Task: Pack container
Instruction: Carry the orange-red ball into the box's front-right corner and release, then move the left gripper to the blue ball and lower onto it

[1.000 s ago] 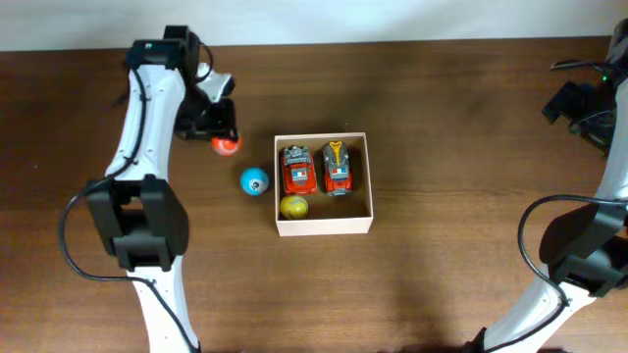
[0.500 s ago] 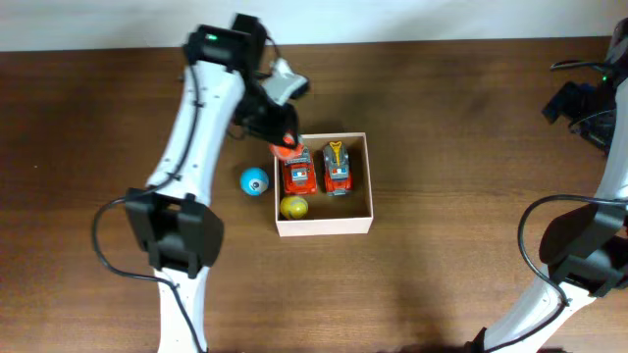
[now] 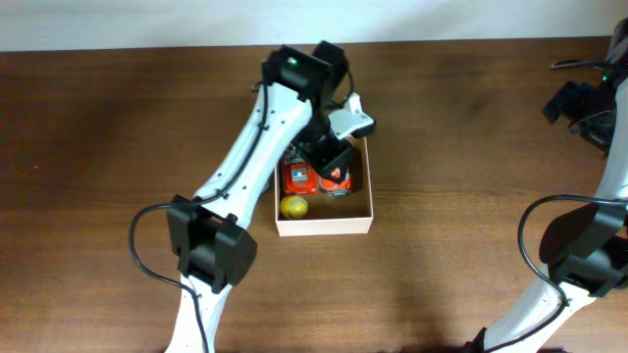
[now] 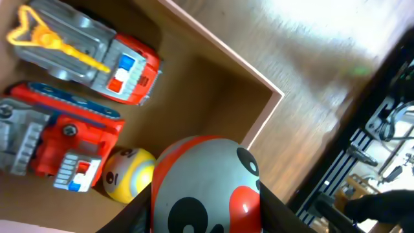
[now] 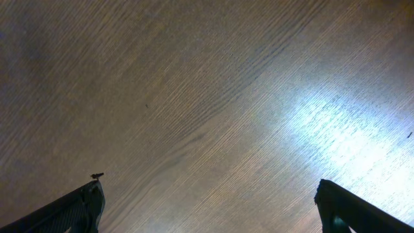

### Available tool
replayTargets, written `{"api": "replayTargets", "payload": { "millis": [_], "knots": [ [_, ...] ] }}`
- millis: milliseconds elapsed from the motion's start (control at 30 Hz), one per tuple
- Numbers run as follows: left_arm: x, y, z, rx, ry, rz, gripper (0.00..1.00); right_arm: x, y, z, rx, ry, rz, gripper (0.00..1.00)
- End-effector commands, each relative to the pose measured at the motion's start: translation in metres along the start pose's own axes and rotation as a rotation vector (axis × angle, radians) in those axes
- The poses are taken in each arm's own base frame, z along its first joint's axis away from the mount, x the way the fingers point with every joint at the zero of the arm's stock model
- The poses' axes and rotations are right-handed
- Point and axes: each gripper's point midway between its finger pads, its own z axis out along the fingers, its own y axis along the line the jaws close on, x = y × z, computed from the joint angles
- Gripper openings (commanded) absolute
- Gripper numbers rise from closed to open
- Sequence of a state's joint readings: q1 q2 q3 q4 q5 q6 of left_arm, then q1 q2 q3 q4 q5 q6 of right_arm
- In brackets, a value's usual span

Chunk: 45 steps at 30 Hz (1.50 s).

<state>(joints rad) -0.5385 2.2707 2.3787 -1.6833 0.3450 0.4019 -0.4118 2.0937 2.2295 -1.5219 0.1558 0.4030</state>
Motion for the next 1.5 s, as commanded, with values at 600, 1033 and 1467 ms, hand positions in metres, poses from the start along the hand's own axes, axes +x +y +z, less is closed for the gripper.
{"api": "replayTargets", "payload": {
  "millis": [600, 1033, 1467],
  "knots": [
    [0.016, 0.016, 0.044, 0.004, 0.097, -0.008, 0.79, -0.004, -0.002, -0.016, -0.016, -0.042, 0.005, 0.99],
    [0.012, 0.029, 0.043, -0.041, 0.073, -0.01, 0.92, -0.004, -0.002, -0.016, -0.016, -0.042, 0.005, 0.99],
    [0.014, 0.103, -0.004, -0.121, -0.088, -0.3, 0.9, -0.004, -0.002, -0.016, -0.016, -0.042, 0.005, 0.99]
  ]
}}
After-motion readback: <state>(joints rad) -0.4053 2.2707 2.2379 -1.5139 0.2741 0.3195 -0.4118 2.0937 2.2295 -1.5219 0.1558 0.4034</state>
